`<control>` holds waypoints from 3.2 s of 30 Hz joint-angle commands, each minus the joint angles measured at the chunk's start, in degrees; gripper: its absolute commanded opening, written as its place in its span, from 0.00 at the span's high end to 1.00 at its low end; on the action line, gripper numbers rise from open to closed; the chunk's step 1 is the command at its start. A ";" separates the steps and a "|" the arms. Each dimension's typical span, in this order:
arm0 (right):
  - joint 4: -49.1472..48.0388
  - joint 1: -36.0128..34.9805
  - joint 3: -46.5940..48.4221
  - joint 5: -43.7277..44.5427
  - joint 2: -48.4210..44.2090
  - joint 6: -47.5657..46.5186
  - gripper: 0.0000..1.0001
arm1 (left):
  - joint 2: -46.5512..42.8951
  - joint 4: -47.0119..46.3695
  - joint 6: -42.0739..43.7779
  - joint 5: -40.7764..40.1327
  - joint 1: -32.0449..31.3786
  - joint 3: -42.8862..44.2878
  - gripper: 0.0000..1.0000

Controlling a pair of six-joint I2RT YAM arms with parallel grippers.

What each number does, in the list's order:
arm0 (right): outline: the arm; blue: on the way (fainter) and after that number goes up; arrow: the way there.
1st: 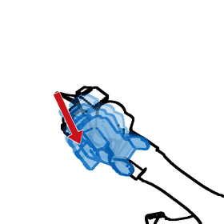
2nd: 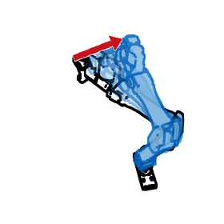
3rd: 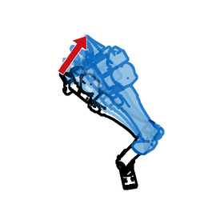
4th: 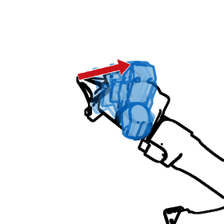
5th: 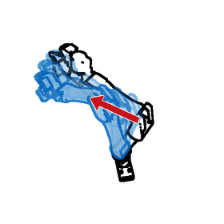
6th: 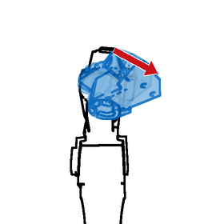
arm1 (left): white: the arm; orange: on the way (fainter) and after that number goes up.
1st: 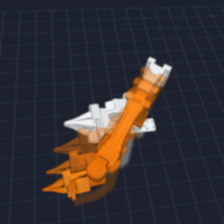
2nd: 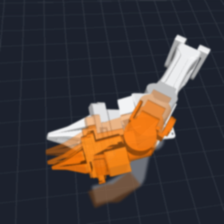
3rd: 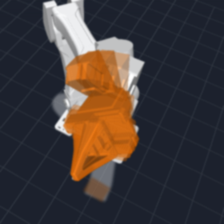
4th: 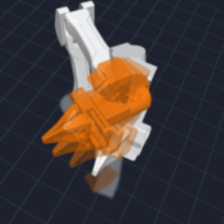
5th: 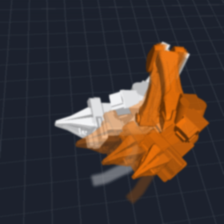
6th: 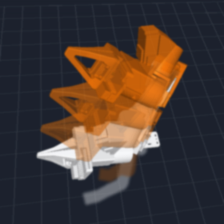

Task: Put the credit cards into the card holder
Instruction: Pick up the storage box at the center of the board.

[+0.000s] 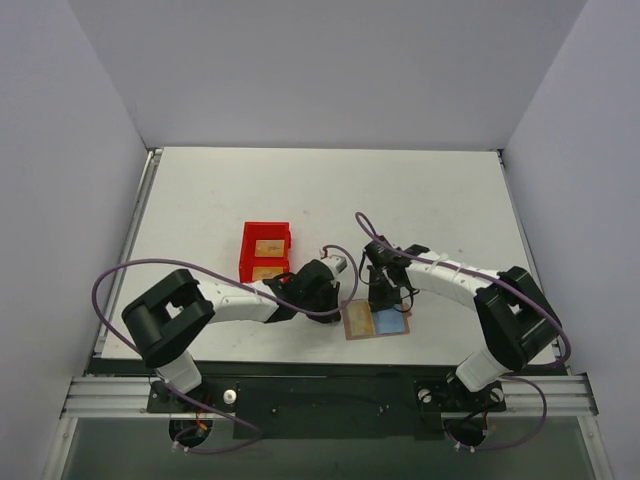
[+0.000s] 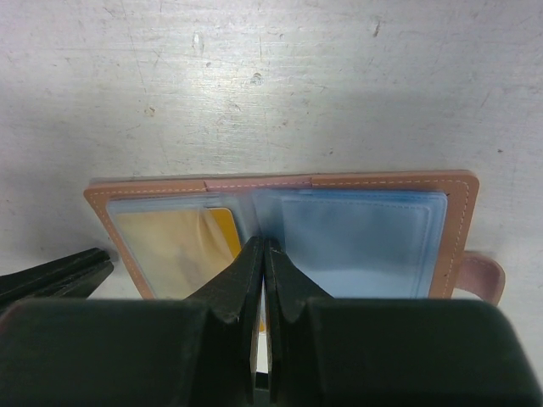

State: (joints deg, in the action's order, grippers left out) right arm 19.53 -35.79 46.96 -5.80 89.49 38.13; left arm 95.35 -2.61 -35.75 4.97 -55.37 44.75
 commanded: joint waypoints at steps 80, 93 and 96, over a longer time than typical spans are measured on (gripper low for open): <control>2.88 1.34 18.69 -3.16 0.15 -10.44 0.70 | -15.73 30.56 8.41 -25.01 35.42 13.25 0.53; 2.80 1.95 18.17 -4.13 0.07 -10.97 0.70 | -10.10 26.34 8.24 -19.30 35.42 11.85 0.56; 2.45 1.86 17.99 -4.57 -0.02 -10.80 0.70 | -9.57 25.82 7.89 -17.90 35.34 11.41 0.61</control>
State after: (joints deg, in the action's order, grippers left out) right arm 21.26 -34.15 65.28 -9.58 89.10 27.77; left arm 84.99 25.87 -28.01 -15.00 -19.92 55.86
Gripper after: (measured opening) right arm 0.302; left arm 0.416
